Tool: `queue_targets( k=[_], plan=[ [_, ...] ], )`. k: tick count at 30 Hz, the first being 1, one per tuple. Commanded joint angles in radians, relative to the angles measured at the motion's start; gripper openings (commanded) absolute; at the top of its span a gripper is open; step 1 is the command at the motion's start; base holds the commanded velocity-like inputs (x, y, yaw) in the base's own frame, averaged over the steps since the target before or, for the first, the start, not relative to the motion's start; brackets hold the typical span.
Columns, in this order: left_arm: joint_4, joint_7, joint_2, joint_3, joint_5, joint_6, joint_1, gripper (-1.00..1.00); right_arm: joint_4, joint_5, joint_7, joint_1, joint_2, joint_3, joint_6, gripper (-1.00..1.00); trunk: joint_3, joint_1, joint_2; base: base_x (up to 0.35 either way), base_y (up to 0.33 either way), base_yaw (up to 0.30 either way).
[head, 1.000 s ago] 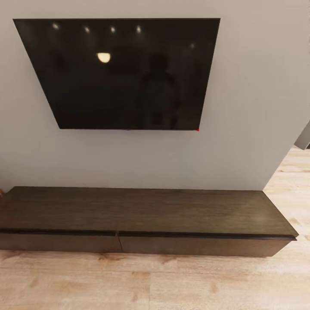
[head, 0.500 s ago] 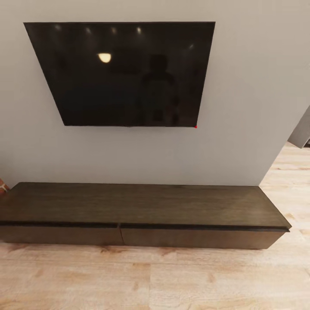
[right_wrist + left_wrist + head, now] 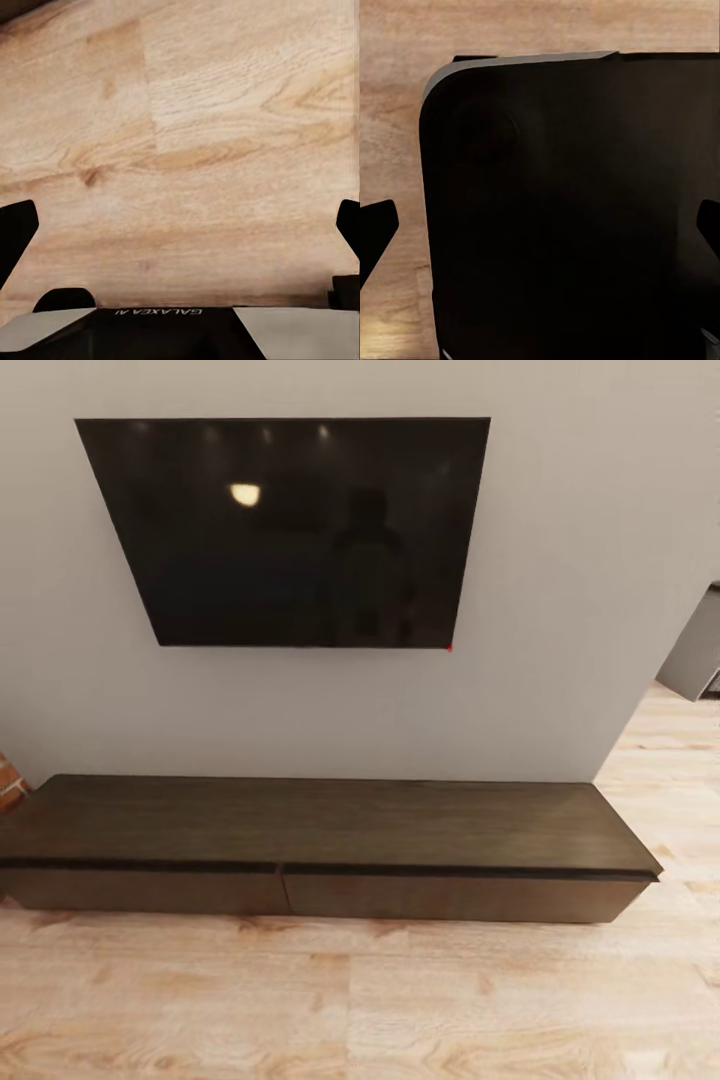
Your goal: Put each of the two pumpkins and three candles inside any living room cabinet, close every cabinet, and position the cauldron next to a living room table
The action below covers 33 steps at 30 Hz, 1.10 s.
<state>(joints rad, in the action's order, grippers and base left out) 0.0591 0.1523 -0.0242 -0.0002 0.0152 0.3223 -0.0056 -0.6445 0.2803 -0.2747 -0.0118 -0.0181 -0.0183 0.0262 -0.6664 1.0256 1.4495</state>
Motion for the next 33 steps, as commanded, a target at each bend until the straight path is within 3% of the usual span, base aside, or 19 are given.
queue_targets(
  k=[1,13,16,19,22,23,25,26,27,28,29,31,33],
  plan=[
    [-0.001,0.004,0.0,0.0,0.002,0.004,-0.001,1.0,0.004,0.009,-0.005,0.0,0.0,-0.003,0.002,1.0,-0.001,-0.001,0.0,-0.317,0.0,0.0],
    [-0.001,0.004,0.0,0.0,0.0,0.03,-0.001,1.0,0.052,0.01,0.002,0.0,0.001,-0.009,0.003,1.0,-0.001,-0.001,0.0,-0.219,0.0,0.0],
    [-0.001,0.004,-0.004,0.002,0.001,0.029,-0.001,1.0,0.094,0.013,0.076,-0.001,0.0,-0.009,0.01,1.0,-0.001,-0.001,0.0,-0.027,0.0,0.0],
    [0.012,0.007,-0.047,0.002,-0.005,0.013,-0.02,1.0,0.111,0.019,0.168,-0.002,-0.002,-0.007,0.041,1.0,-0.001,-0.001,0.0,-0.009,0.0,0.0],
    [0.032,0.003,-0.088,0.001,-0.008,-0.041,-0.059,1.0,0.117,0.02,0.197,-0.003,-0.003,-0.007,0.052,1.0,-0.001,-0.001,0.0,-0.003,0.0,0.0],
    [0.055,-0.006,-0.1,0.0,-0.01,-0.113,-0.093,1.0,0.119,0.02,0.204,-0.003,-0.004,-0.007,0.055,1.0,-0.001,-0.001,0.0,-0.002,0.0,0.0],
    [0.137,-0.046,-0.112,-0.001,-0.01,-0.38,-0.186,1.0,0.126,0.02,0.211,-0.003,-0.004,-0.006,0.058,1.0,-0.001,-0.001,0.0,0.0,0.0,0.0],
    [0.168,-0.053,-0.113,-0.001,-0.01,-0.459,-0.206,1.0,0.128,0.02,0.212,-0.003,-0.005,-0.006,0.058,1.0,-0.001,-0.001,0.0,0.0,0.0,0.0],
    [0.254,-0.056,-0.114,-0.001,-0.007,-0.603,-0.234,1.0,0.13,0.019,0.214,-0.003,-0.005,-0.006,0.059,1.0,-0.001,-0.001,0.0,0.0,0.0,0.0],
    [0.376,-0.037,-0.115,-0.001,-0.005,-0.692,-0.252,1.0,0.131,0.017,0.215,-0.003,-0.005,-0.006,0.059,1.0,-0.001,-0.001,0.0,0.0,0.0,0.0],
    [0.448,-0.019,-0.115,-0.001,-0.004,-0.72,-0.258,1.0,0.132,0.016,0.215,-0.003,-0.005,-0.006,0.059,1.0,-0.001,-0.001,0.0,0.0,0.0,0.0],
    [0.754,0.058,-0.112,0.0,-0.002,-0.781,-0.251,1.0,0.134,0.015,0.216,-0.004,-0.006,-0.005,0.06,1.0,-0.001,-0.001,0.0,0.0,0.0,0.0],
    [0.89,0.073,-0.108,0.0,-0.002,-0.791,-0.209,1.0,0.134,0.018,0.216,-0.004,-0.006,-0.006,0.06,1.0,-0.001,-0.001,0.0,0.0,0.0,0.0]
  ],
)
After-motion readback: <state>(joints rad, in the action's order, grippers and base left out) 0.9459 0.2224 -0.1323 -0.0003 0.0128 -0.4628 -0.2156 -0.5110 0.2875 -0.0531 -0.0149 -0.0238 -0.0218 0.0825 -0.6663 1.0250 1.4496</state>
